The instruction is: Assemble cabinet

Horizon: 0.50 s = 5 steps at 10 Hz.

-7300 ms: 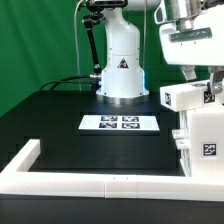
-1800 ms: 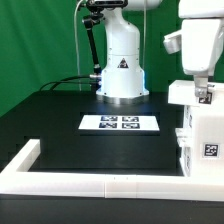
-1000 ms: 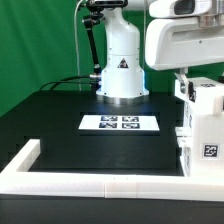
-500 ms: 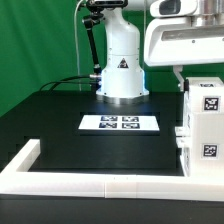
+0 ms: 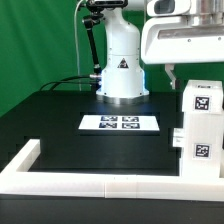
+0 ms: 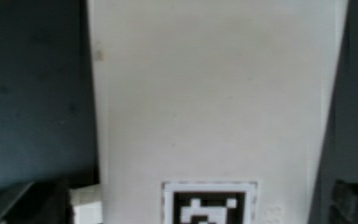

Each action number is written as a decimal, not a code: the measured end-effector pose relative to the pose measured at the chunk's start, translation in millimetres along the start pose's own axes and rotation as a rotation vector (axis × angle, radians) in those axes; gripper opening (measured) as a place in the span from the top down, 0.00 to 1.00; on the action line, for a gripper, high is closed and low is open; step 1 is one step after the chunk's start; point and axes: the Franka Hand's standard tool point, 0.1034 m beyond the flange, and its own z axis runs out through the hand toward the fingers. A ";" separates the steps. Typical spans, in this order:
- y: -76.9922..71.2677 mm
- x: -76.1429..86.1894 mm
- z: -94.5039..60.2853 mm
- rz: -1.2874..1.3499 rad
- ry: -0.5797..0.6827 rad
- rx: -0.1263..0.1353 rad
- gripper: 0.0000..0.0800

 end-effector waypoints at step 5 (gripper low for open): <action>-0.8 -1.7 -33.1 -0.034 0.007 0.009 0.00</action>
Offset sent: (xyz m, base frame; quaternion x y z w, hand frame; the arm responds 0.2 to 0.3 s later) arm -0.0069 -0.0017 0.0332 0.0113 -0.0212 -0.0116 0.9996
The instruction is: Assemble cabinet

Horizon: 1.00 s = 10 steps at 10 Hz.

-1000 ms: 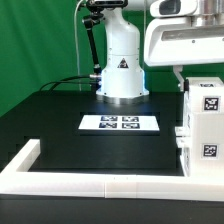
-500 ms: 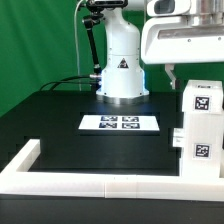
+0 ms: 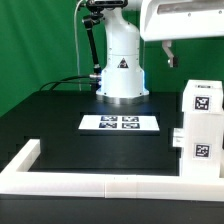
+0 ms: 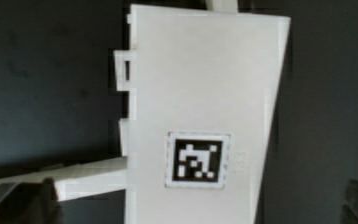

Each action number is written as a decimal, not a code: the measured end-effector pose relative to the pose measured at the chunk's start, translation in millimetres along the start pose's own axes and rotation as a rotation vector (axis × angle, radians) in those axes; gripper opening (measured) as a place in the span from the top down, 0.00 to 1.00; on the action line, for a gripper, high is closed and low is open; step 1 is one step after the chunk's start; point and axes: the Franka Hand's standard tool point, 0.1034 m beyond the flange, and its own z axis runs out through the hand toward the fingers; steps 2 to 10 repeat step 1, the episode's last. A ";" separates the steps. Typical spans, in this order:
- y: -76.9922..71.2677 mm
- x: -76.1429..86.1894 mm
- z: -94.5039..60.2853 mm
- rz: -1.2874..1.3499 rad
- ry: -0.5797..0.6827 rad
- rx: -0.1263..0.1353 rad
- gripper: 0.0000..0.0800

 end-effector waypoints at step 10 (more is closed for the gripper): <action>0.1 -0.2 0.9 0.000 -0.002 0.000 0.00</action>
Offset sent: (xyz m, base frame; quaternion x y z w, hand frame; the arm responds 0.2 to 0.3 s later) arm 0.0000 0.0000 0.0000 0.0000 0.0000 0.0000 1.0000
